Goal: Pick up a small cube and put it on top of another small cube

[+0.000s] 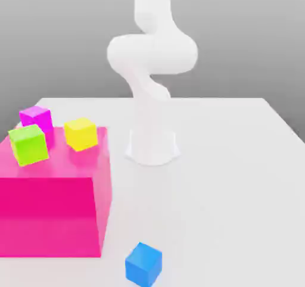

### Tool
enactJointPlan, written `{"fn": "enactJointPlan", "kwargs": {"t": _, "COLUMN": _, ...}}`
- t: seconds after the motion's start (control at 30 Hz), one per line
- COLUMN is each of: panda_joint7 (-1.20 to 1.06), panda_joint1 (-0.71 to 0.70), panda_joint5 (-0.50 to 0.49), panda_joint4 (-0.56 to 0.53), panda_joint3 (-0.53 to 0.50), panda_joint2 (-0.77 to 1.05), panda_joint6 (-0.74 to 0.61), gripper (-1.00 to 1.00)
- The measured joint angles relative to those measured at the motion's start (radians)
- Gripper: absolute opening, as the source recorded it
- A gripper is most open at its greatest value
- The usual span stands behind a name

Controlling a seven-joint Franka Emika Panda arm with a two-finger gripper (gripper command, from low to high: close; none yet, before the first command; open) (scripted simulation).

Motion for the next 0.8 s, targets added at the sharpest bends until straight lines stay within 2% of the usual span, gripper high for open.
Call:
{"fn": "enactJointPlan", "kwargs": {"t": 0.4, "panda_joint7": -0.442, "panda_joint1": 0.093, "panda_joint5": -0.04, "panda_joint4": -0.095, "panda_joint3": -0.112, "panda_joint2": 0.439, "panda_joint6": 0.187, "gripper": 0.0}}
{"fn": "enactJointPlan", "kwargs": {"t": 0.63, "panda_joint7": -0.753, "panda_joint1": 0.112, "panda_joint5": 0.016, "panda_joint4": -0.15, "panda_joint3": -0.142, "panda_joint2": 0.695, "panda_joint6": 0.297, "gripper": 0.0}}
{"fn": "enactJointPlan", "kwargs": {"t": 0.8, "panda_joint7": -0.983, "panda_joint1": 0.074, "panda_joint5": 0.067, "panda_joint4": -0.189, "panda_joint3": -0.104, "panda_joint2": 0.878, "panda_joint6": 0.373, "gripper": 0.0}}
